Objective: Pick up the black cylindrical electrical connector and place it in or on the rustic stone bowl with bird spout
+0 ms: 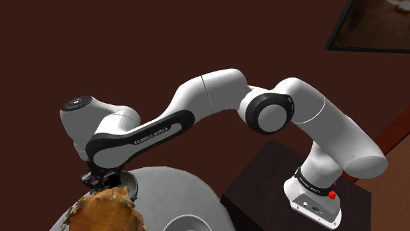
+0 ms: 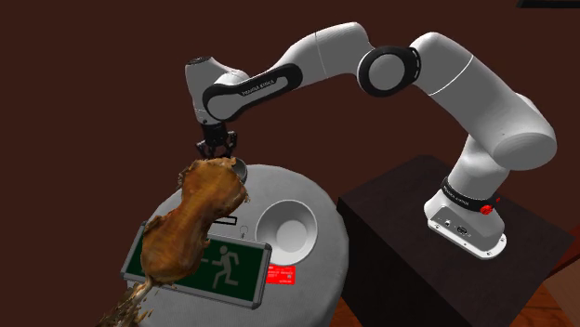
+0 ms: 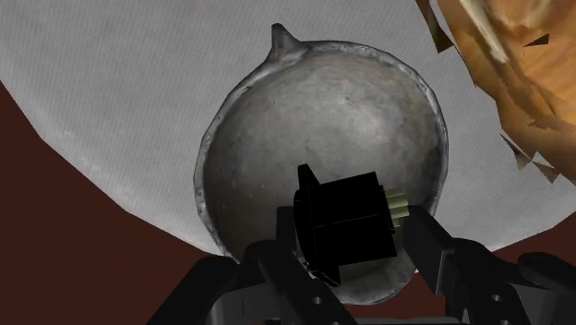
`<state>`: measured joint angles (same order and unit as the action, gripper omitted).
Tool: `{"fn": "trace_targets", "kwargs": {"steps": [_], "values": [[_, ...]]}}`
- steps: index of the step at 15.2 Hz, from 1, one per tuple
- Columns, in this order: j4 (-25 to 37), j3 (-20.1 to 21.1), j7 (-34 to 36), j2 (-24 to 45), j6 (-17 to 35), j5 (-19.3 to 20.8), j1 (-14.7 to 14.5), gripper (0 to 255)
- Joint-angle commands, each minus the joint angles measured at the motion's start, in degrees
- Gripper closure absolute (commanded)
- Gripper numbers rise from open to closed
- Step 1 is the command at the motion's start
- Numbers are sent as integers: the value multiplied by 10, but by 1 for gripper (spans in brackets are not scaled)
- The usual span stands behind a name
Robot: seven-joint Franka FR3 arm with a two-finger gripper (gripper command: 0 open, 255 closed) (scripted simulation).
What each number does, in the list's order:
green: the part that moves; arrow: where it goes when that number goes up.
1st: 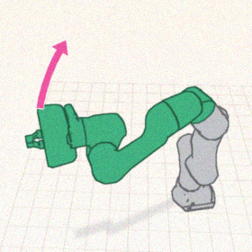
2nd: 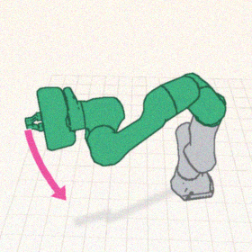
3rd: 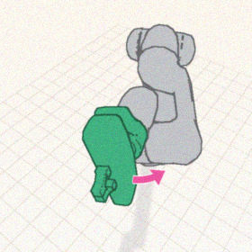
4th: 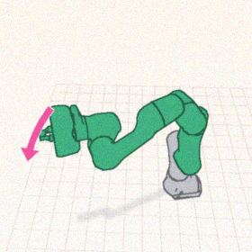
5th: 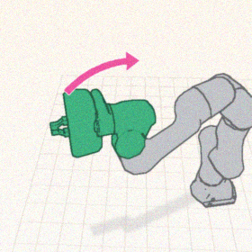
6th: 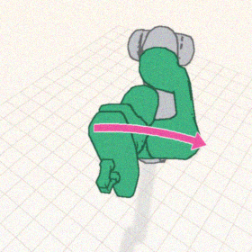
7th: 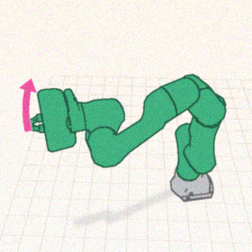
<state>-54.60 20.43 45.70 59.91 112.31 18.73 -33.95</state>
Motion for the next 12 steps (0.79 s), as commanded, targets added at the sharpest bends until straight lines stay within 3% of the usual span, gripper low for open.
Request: {"fn": "trace_targets", "kwargs": {"steps": [1, 11, 12], "values": [[-3, -1, 1, 6, 9, 1, 0, 255], [-3, -3, 1, 15, 18, 3, -1, 255], [-3, -3, 1, 15, 18, 3, -1, 0]]}}
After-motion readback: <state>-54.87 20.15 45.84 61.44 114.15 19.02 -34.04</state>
